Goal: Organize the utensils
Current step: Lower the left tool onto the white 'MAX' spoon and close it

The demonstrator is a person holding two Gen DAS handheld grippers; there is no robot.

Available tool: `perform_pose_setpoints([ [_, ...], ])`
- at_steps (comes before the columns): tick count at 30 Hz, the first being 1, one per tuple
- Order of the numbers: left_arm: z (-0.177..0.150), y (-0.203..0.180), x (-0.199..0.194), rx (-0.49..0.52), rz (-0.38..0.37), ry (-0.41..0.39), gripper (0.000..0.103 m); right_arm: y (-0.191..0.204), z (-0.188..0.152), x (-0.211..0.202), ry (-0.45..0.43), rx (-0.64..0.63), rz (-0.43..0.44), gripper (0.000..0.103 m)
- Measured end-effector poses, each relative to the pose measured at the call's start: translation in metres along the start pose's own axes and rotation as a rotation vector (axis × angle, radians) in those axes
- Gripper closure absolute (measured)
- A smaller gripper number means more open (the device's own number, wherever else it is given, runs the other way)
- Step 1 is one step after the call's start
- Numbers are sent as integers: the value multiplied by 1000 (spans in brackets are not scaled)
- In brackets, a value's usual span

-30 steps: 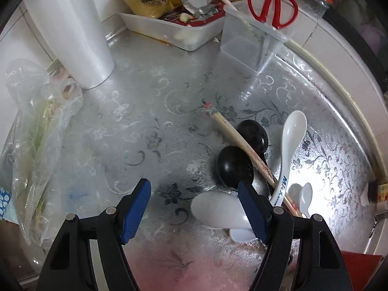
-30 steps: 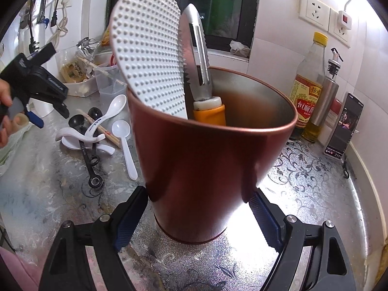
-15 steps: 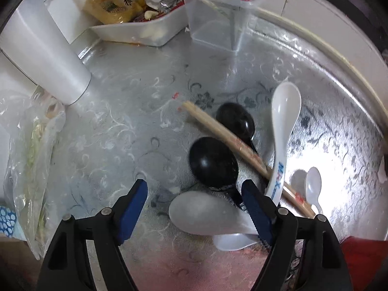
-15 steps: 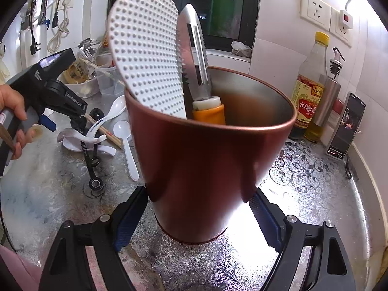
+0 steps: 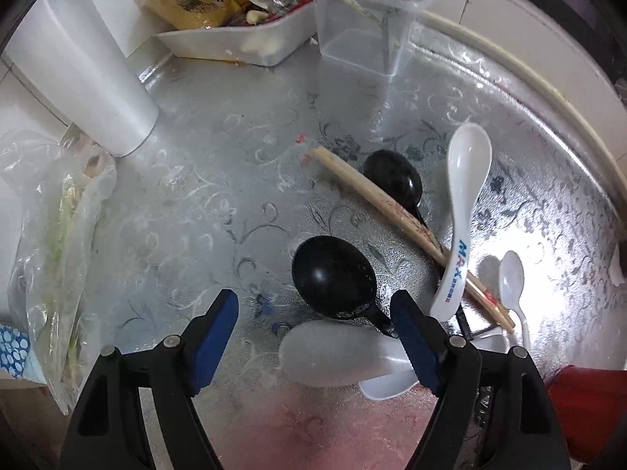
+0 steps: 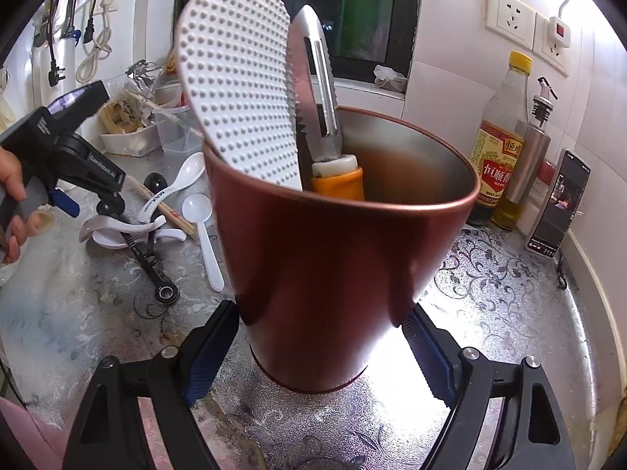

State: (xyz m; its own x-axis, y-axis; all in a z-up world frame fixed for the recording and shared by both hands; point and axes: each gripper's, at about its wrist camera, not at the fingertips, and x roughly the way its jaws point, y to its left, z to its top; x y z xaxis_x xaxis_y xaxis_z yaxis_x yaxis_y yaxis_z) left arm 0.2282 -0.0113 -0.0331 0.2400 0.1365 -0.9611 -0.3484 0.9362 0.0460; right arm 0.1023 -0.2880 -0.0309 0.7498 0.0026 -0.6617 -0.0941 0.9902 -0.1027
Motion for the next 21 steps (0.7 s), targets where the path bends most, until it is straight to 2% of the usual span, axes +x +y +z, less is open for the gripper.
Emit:
perform_pose_setpoints([
  [8,-6,-3,-19,15,-50,-19,23,0,-1,0,5,0,0,16],
  [18,-23,-22,-29,127,-79,-1,23,1,0,0,12,-7,-3,16],
  [21,-26,-14,-30,78,-93,4,23,1,-1,0,13,-9,-5,16],
])
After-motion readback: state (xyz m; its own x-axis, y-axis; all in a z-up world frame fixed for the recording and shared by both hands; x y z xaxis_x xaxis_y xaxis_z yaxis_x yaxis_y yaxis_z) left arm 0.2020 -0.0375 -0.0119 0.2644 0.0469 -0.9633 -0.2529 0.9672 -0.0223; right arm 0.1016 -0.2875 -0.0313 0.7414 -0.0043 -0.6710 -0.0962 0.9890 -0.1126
